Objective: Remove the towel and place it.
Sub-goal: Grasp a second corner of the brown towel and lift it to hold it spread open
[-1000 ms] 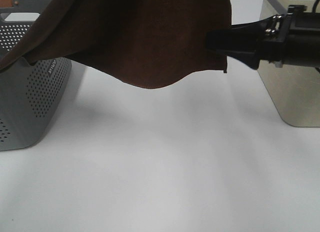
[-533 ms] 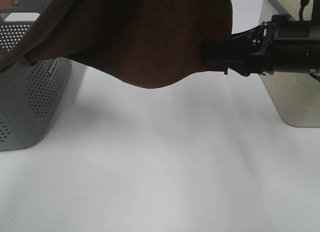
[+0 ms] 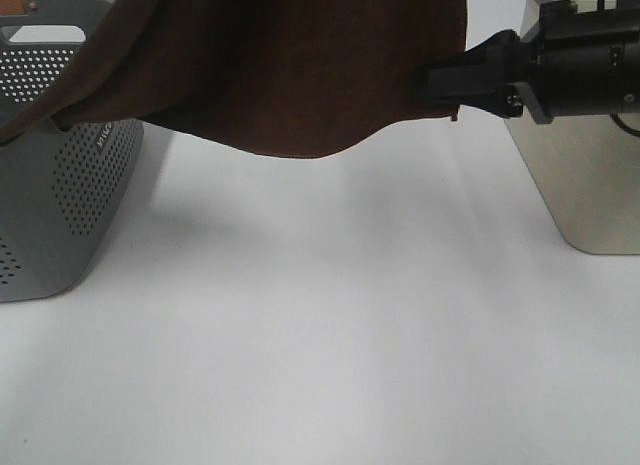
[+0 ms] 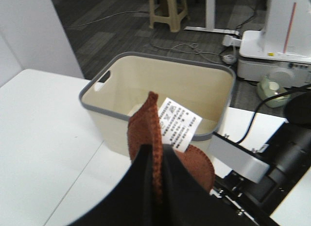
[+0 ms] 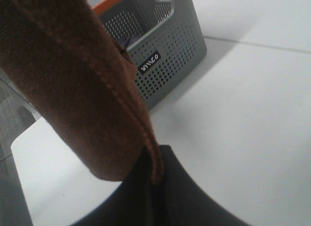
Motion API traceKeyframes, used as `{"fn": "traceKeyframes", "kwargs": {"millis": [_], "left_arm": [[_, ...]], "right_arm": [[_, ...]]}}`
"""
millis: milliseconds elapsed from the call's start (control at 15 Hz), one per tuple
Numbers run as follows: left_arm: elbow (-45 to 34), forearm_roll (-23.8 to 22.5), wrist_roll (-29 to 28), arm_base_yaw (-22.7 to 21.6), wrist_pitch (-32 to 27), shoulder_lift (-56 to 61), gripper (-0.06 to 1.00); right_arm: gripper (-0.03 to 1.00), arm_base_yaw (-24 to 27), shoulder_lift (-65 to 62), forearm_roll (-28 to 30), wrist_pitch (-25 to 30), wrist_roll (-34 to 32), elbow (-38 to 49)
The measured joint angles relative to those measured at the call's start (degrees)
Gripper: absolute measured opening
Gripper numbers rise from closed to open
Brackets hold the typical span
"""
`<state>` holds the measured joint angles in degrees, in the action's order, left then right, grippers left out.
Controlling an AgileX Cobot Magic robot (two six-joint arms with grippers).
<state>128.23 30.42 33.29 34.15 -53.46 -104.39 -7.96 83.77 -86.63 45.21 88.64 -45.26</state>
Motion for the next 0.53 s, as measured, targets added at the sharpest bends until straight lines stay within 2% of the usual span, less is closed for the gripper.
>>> {"fn": "traceKeyframes", "kwargs": {"millis": [133,200,333,400,533], "left_arm": [[-3.4,-8.3,-7.4,0.1,4.8,-0.5,0.01],[-4.5,-12.5,-11.6,0.1,7.2,-1.1,0.01],[-5.2,-21.4,-20.6,-0.1,9.8,-4.2,0.01],[-5.2,-25.0,-25.1,-0.6,11.7,-6.4,0.01],[-5.2,-27.5,-31.6,-1.7,16.0,-10.4,0.01]], "right_arm": [[0.00,0.0,0.1,17.1,-0.5,-22.7,-7.0],[0.00,0.0,0.1,27.6,0.3,-35.6,-11.2],[0.00,0.0,0.1,46.7,4.3,-57.8,-19.5],[0.00,0.0,0.1,54.8,6.7,-66.3,-24.4],[0.00,0.0,0.1,68.8,10.7,-78.8,-32.9]]}}
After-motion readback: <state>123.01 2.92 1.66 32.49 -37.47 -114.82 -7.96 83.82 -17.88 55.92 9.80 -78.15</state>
